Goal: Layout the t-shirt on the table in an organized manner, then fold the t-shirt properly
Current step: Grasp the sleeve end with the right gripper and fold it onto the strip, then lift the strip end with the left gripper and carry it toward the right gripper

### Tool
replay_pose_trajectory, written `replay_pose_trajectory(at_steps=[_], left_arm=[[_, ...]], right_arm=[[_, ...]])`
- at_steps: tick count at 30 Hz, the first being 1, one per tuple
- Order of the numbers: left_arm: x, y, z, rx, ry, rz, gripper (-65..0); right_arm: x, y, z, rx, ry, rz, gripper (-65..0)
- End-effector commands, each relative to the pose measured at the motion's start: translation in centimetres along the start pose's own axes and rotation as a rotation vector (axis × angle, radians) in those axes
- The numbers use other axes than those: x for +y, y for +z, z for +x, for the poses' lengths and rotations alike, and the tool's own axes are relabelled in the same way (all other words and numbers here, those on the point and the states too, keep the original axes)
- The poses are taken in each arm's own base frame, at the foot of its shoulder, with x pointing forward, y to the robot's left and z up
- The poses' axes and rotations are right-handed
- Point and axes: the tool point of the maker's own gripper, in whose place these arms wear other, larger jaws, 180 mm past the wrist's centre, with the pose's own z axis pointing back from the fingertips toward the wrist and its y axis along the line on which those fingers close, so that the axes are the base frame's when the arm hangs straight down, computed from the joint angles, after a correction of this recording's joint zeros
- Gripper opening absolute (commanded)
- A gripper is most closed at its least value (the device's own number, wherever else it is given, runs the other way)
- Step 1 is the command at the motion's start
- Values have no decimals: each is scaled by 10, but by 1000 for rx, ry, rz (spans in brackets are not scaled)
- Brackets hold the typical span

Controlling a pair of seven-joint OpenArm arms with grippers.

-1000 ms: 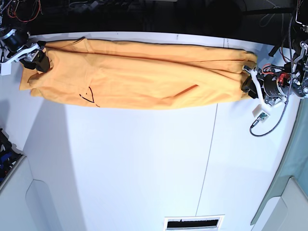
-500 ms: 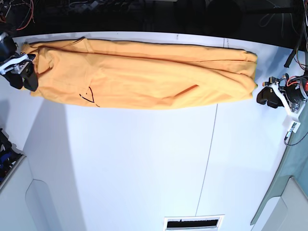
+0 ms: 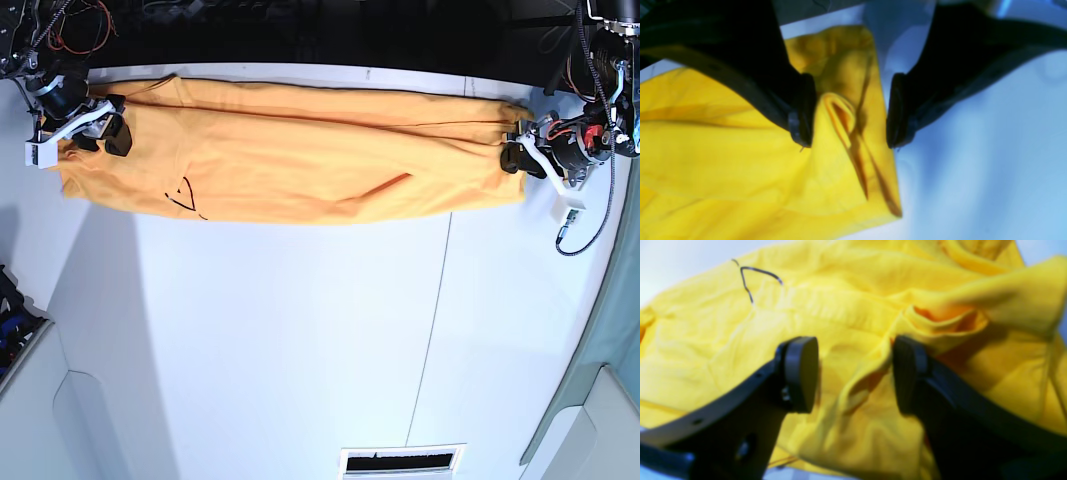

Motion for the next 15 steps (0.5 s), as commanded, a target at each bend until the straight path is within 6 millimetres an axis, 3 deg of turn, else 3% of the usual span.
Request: replay_pose_trajectory(at_steps=[1, 4, 9, 15], left_arm=[[8, 6, 11, -29, -10, 21, -293], [9, 5, 3, -13, 5, 28, -293], [2, -4, -26, 42, 49, 11, -293], [-25, -17, -43, 59, 66, -73, -293]], right_arm=[[-1, 2, 12, -33, 14, 3, -294], [-1, 2, 12, -33, 14, 3, -294], [0, 2, 14, -41, 8, 9, -294], [2, 1, 17, -48, 3, 16, -294]])
